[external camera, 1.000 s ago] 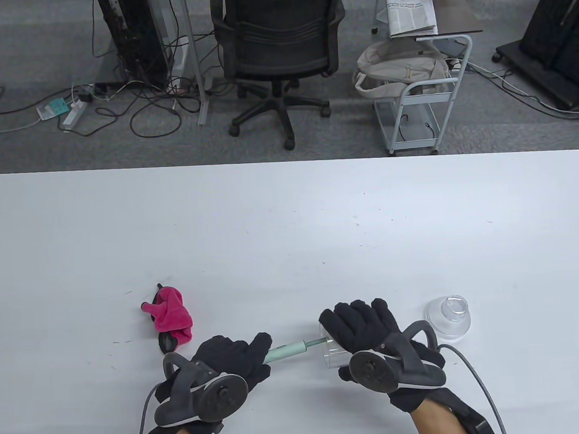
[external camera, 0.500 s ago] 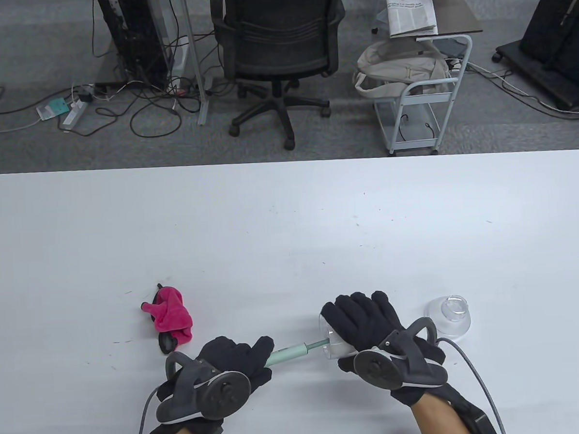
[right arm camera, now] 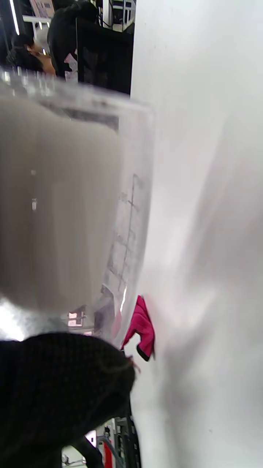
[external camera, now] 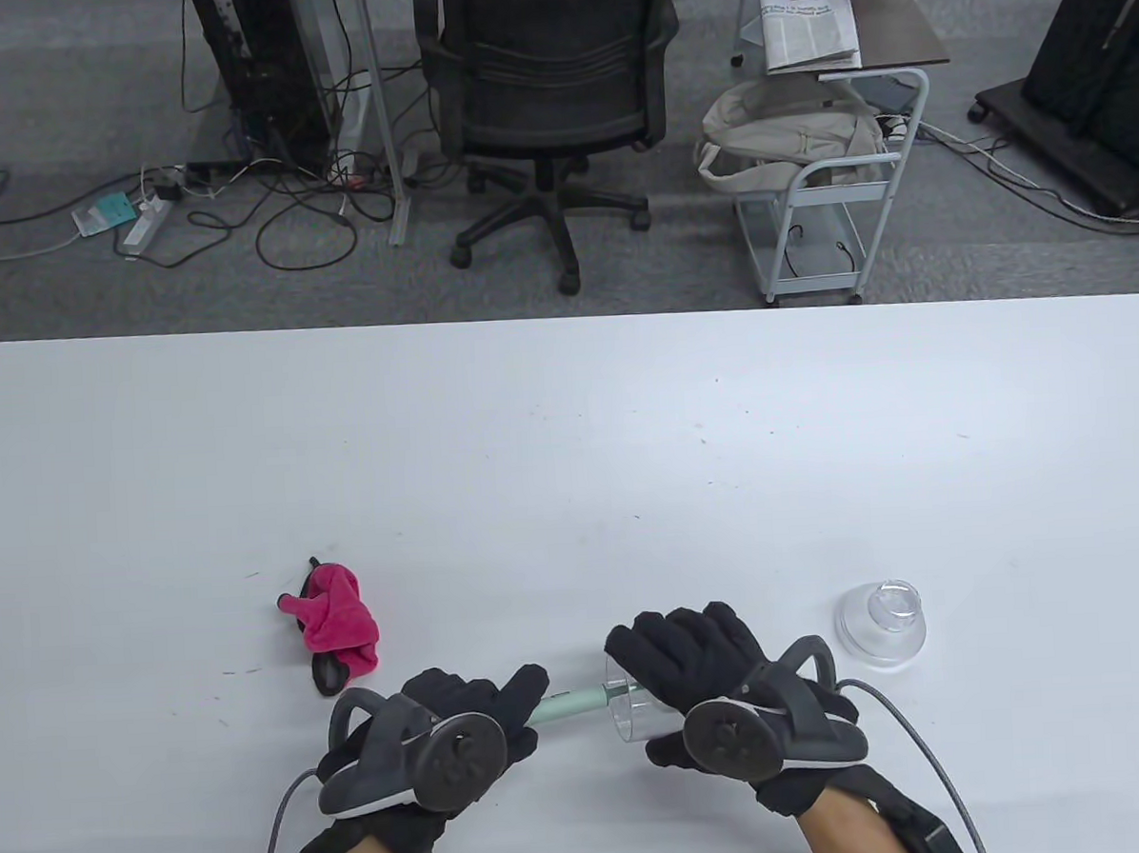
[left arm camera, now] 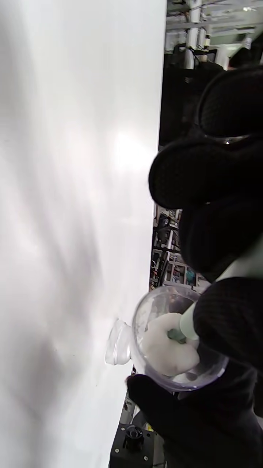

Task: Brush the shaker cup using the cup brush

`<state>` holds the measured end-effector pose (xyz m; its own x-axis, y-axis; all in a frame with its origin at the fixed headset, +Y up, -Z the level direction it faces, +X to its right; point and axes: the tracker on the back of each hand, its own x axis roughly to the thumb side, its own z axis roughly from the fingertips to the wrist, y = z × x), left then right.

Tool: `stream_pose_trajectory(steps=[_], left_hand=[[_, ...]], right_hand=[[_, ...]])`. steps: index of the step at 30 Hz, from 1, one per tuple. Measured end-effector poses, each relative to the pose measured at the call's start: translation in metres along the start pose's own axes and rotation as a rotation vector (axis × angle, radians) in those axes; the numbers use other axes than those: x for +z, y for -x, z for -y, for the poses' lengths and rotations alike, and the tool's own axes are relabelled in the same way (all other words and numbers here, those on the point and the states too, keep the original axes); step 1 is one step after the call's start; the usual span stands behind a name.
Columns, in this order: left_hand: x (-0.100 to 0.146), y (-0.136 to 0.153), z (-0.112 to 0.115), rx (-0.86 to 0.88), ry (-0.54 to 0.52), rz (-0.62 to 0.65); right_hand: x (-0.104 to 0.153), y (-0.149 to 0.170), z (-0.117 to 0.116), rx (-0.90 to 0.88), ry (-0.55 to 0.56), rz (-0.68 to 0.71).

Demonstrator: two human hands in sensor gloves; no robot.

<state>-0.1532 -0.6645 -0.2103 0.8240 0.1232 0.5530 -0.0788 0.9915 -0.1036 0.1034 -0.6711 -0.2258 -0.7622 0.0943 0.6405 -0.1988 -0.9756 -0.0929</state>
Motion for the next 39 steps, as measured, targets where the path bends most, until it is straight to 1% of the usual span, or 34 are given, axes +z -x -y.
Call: stream_pose_trajectory(steps=[4,8,9,11,13,14,16,17,19,20,21,23,25,26,29,30,31,33,34,35,36,37,38,39], left_hand=[[0.007,0.012,-0.01,0.039,-0.057,-0.04],[0.013,0.026,-0.013,0.132,-0.096,-0.092],[0.012,0.028,-0.012,0.157,-0.121,-0.129],[0.01,0.032,-0.008,0.154,-0.165,-0.226],[0.003,0.034,0.002,0.17,-0.112,-0.302],[-0.004,0.033,0.011,0.19,-0.071,-0.362],[-0.019,0.031,0.026,0.209,-0.004,-0.411],[-0.029,0.028,0.036,0.216,0.055,-0.452],[-0.046,0.022,0.048,0.167,0.141,-0.517],[-0.056,0.018,0.054,0.1,0.183,-0.569],[-0.062,0.015,0.058,0.054,0.208,-0.591],[-0.077,0.008,0.065,-0.059,0.259,-0.598],[-0.09,-0.001,0.074,-0.151,0.332,-0.608],[-0.094,-0.003,0.078,-0.17,0.367,-0.612],[-0.102,-0.006,0.091,-0.206,0.421,-0.601],[-0.102,-0.007,0.091,-0.218,0.416,-0.599],[-0.102,-0.007,0.09,-0.234,0.4,-0.581],[-0.097,-0.003,0.082,-0.177,0.419,-0.579],[-0.09,-0.001,0.068,-0.118,0.393,-0.582],[-0.082,0.003,0.048,-0.079,0.32,-0.595],[-0.077,0.008,0.034,-0.055,0.264,-0.605],[-0.066,0.018,0.01,-0.015,0.162,-0.658],[-0.058,0.027,-0.004,0.007,0.114,-0.698],[-0.051,0.04,-0.015,0.023,0.132,-0.725]], right_hand=[[0.006,0.016,0.011,0.06,0.057,-0.085],[0.014,0.04,0.021,-0.001,0.159,-0.205],[0.017,0.044,0.024,-0.008,0.194,-0.221],[0.022,0.049,0.029,-0.054,0.261,-0.257],[0.024,0.05,0.031,-0.078,0.298,-0.259],[0.024,0.049,0.031,-0.101,0.31,-0.253],[0.022,0.047,0.028,-0.149,0.317,-0.241],[0.021,0.045,0.026,-0.167,0.323,-0.233],[0.019,0.042,0.022,-0.191,0.317,-0.222],[0.019,0.04,0.021,-0.201,0.327,-0.215],[0.019,0.039,0.021,-0.205,0.332,-0.213],[0.02,0.038,0.021,-0.223,0.33,-0.204],[0.021,0.037,0.021,-0.237,0.342,-0.197],[0.021,0.037,0.021,-0.237,0.343,-0.196],[0.024,0.037,0.023,-0.251,0.364,-0.189],[0.024,0.037,0.024,-0.257,0.369,-0.188],[0.025,0.037,0.025,-0.263,0.381,-0.189],[0.027,0.038,0.027,-0.274,0.395,-0.189],[0.028,0.039,0.028,-0.282,0.41,-0.19],[0.029,0.04,0.029,-0.291,0.42,-0.187],[0.029,0.041,0.029,-0.297,0.428,-0.187],[0.03,0.042,0.03,-0.307,0.44,-0.191],[0.03,0.043,0.03,-0.319,0.445,-0.192],[0.03,0.043,0.029,-0.333,0.447,-0.192]])
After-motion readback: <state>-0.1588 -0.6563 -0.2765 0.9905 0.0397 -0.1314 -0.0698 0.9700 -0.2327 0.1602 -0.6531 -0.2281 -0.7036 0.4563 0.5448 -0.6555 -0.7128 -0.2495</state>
